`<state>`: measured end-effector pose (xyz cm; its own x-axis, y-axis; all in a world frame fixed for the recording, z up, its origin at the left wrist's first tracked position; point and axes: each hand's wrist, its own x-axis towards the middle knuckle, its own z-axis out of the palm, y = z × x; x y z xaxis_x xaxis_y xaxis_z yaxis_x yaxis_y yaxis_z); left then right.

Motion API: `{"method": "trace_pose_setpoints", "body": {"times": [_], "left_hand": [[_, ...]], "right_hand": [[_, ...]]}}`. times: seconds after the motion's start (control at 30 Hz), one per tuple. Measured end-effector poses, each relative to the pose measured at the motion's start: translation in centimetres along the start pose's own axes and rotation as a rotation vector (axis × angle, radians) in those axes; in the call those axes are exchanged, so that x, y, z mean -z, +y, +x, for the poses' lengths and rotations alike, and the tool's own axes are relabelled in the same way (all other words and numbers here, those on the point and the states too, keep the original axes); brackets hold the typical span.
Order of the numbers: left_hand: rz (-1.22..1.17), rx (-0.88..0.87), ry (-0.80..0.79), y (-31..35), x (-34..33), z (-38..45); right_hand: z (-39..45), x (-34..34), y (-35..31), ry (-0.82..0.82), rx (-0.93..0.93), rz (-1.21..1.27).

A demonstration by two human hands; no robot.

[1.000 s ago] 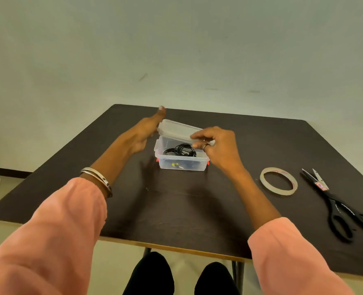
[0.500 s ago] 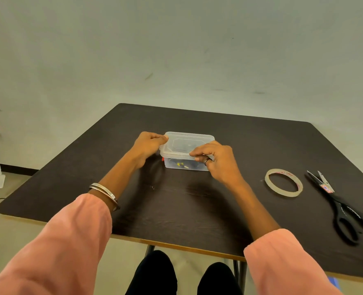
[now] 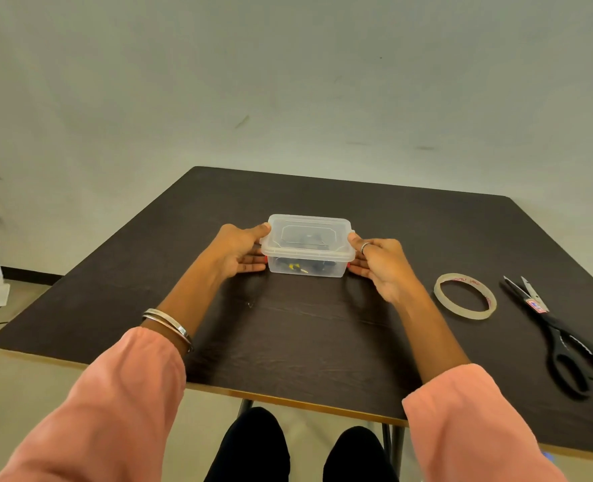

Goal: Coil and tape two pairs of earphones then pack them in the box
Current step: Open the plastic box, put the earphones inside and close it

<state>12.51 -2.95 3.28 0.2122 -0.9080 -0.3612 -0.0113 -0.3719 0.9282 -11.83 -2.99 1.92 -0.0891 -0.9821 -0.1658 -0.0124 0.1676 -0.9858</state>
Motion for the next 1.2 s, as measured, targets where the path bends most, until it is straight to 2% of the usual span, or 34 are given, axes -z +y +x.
{"method": "trace_pose_setpoints", "body": {"times": [0.2, 0.43, 0.63, 0.77, 0.87, 0.93, 1.0, 1.2], "left_hand": [[-0.071, -0.065, 0.100, -1.1, -0.4, 0.3], [-0.114, -0.116, 0.229, -1.3, -1.1, 0.2], [-0.041, -0.318, 0.367, -2.3, -2.6, -0.8], [0.162, -0.429, 0.377, -2.1, -2.3, -1.2], [0.544, -0.480, 0.322, -0.7, -1.6, -1.4], [0.761, -0.490, 0.341, 0.3, -1.8, -1.6], [0.833, -0.473, 0.354, 0.9, -2.2, -1.8], [0.849, -0.466, 0.363, 0.8, -2.4, -1.6]], "right_hand": [[0.3, -0.3, -0.4, 0.068, -0.056, 0.102], [0.7, -1.8, -0.9, 0.233, -0.107, 0.068], [0.0, -2.7, -0.2, 0.348, 0.010, -0.030], [-0.7, -3.5, 0.0, 0.386, 0.233, -0.412], [-0.9, -3.9, -0.3, 0.396, 0.322, -0.680], [-1.0, -4.0, -0.6, 0.405, 0.355, -0.757], [-1.0, -3.9, -0.7, 0.389, 0.359, -0.792], [-1.1, -3.3, -1.0, 0.326, 0.349, -0.801]]}}
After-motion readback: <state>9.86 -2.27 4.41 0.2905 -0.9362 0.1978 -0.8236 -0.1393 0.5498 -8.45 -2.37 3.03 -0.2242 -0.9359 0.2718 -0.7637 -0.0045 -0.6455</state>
